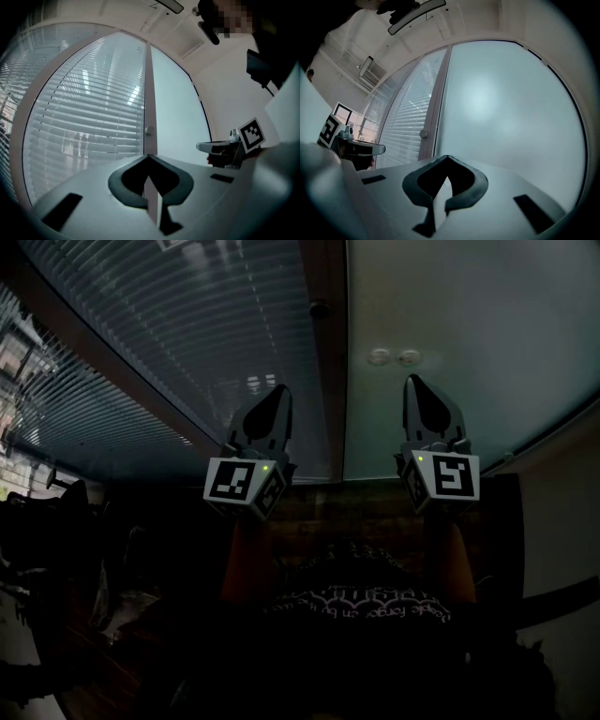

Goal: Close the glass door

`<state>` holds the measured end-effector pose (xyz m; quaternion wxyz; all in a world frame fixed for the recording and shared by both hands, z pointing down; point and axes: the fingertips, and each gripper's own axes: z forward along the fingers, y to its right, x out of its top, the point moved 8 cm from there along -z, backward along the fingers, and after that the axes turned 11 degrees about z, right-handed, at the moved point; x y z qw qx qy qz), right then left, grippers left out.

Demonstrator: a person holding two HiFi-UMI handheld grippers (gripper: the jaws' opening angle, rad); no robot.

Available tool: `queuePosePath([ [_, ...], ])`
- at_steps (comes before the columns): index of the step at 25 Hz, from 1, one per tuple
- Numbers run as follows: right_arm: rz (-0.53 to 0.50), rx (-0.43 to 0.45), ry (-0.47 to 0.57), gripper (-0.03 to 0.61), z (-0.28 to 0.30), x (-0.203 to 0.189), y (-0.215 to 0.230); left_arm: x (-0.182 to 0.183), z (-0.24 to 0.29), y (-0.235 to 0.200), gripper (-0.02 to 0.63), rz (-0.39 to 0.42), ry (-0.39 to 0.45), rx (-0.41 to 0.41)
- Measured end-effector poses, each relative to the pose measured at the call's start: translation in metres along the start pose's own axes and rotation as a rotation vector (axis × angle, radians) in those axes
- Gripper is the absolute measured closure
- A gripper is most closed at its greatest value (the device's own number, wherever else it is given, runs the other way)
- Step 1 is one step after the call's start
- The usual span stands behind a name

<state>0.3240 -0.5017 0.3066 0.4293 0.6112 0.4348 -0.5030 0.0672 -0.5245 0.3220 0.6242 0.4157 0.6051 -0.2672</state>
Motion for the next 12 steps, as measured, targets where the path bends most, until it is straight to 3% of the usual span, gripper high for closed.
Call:
queuePosePath([
  [12,-0.008,-0.013,-0.006,0.575,-0.0003,0.0001,-0.0009,-0.0028,-0.0045,-0.0076,0.618,-0.002,0.011,0.016],
])
